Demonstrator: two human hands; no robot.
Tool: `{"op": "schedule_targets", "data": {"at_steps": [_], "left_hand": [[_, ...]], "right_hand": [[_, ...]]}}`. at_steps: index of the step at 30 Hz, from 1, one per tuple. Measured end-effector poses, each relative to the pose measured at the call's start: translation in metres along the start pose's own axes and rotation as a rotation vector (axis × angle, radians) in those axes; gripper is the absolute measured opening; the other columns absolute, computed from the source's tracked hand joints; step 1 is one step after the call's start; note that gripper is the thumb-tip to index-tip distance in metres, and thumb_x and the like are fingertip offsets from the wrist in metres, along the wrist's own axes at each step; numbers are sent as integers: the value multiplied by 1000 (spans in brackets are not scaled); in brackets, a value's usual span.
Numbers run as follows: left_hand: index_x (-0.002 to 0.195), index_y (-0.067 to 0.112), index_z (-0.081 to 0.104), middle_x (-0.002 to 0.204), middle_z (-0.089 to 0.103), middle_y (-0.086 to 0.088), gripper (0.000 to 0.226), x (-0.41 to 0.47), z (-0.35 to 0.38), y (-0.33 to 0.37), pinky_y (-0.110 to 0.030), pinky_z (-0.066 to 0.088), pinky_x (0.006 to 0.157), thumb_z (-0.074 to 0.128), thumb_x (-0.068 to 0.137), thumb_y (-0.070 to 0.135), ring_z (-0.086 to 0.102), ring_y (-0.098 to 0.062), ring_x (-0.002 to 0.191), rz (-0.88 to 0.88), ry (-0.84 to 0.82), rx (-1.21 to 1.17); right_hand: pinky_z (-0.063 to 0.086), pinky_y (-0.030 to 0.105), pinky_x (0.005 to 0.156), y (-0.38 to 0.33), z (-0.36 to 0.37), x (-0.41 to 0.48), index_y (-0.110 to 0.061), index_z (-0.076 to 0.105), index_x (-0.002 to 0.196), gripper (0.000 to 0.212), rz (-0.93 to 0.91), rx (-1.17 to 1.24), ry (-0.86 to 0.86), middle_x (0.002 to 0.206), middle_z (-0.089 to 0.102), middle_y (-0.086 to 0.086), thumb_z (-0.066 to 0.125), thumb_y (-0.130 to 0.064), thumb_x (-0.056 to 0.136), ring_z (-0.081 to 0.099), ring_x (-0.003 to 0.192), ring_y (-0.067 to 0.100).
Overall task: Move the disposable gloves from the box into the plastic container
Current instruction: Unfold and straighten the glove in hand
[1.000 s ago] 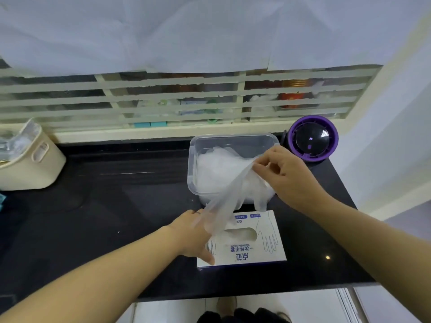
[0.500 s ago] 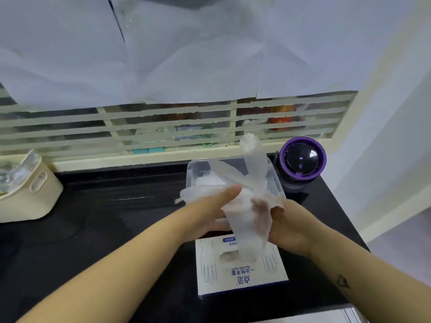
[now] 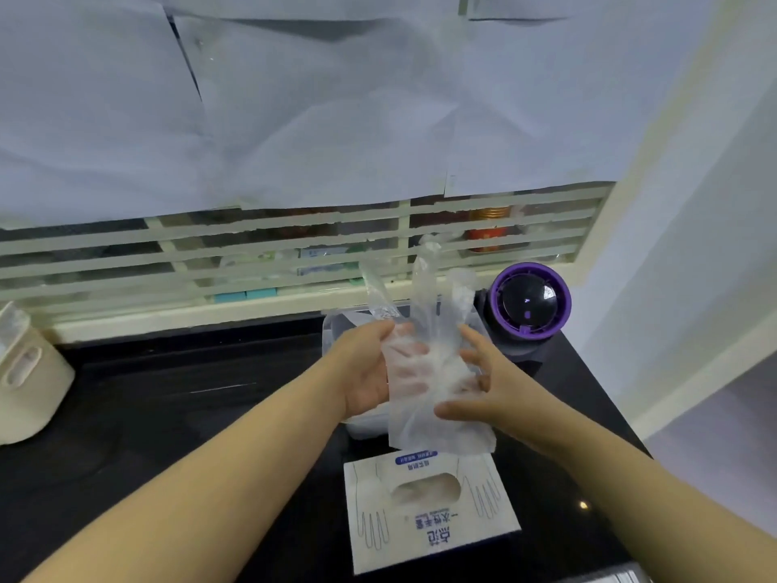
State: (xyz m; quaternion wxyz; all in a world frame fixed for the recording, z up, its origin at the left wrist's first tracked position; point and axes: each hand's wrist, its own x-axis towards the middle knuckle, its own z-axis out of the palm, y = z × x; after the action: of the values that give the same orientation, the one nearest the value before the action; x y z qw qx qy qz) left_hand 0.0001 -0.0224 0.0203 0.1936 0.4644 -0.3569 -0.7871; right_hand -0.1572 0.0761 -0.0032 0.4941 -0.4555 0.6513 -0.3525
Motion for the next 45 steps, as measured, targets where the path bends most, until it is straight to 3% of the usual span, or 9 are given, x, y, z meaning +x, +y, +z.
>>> {"op": "schedule_targets", "data": {"at_steps": [10,16,22,25,28,31,35,40,45], "left_hand": [[126,1,54,103,69,-25,42,3,-9,12,-53,53,82,33,104,29,68,-37,92,-55,-74,-229],[125,4,57,113,68,-25,37,10,-21,15,-51,53,83,36,103,26,69,-36,100,-56,-94,-328],[128,8,58,133,58,-14,31,20,-51,8,-38,52,79,48,100,16,58,-26,117,71,256,-381],[127,13,57,112,61,-4,29,16,-62,8,-32,50,82,50,100,11,59,-17,102,372,515,-297],[116,11,63,102,67,-5,25,7,-49,12,-31,53,78,44,102,18,65,-18,90,442,308,29],[123,8,64,120,66,-15,64,4,-34,13,-37,55,85,32,96,57,66,-26,106,148,-104,9],[137,7,52,136,55,-21,92,12,-41,10,-47,46,101,40,80,78,56,-34,123,-65,-347,-400],[124,10,60,129,63,-14,57,16,-46,3,-46,58,79,48,86,51,67,-31,105,-28,-287,-396],[114,12,71,121,67,-13,37,22,-41,-1,-52,57,81,55,83,23,68,-32,104,75,-321,-455]], "right_hand": [[57,26,76,2,8,23,-38,32,141,75,-159,150,312,111,66,1,65,1,86,69,81,16],[52,37,84,-14,6,39,-8,71,99,24,185,567,339,99,73,13,53,-23,96,68,89,24],[53,35,77,-38,-7,38,-3,70,101,31,250,710,253,102,72,13,46,-22,100,65,89,24],[46,39,93,-51,-14,39,-12,74,89,23,140,441,311,98,74,8,54,-23,95,64,97,24],[49,33,83,-74,-8,38,-26,73,84,17,-47,86,279,83,73,-10,59,-31,92,63,89,18],[53,20,72,-92,9,31,-31,69,94,21,-266,-202,-21,89,67,-30,49,-33,97,63,77,0],[12,1,106,-76,33,23,-14,71,98,31,-527,-708,-314,137,33,-29,44,-28,101,19,119,-29],[-3,17,116,-60,32,13,-31,64,123,39,-648,-835,-252,142,46,-18,59,-49,89,19,137,-8],[40,31,105,-44,18,19,-40,57,119,38,-657,-304,356,126,53,-23,65,-46,82,47,123,1]]}}
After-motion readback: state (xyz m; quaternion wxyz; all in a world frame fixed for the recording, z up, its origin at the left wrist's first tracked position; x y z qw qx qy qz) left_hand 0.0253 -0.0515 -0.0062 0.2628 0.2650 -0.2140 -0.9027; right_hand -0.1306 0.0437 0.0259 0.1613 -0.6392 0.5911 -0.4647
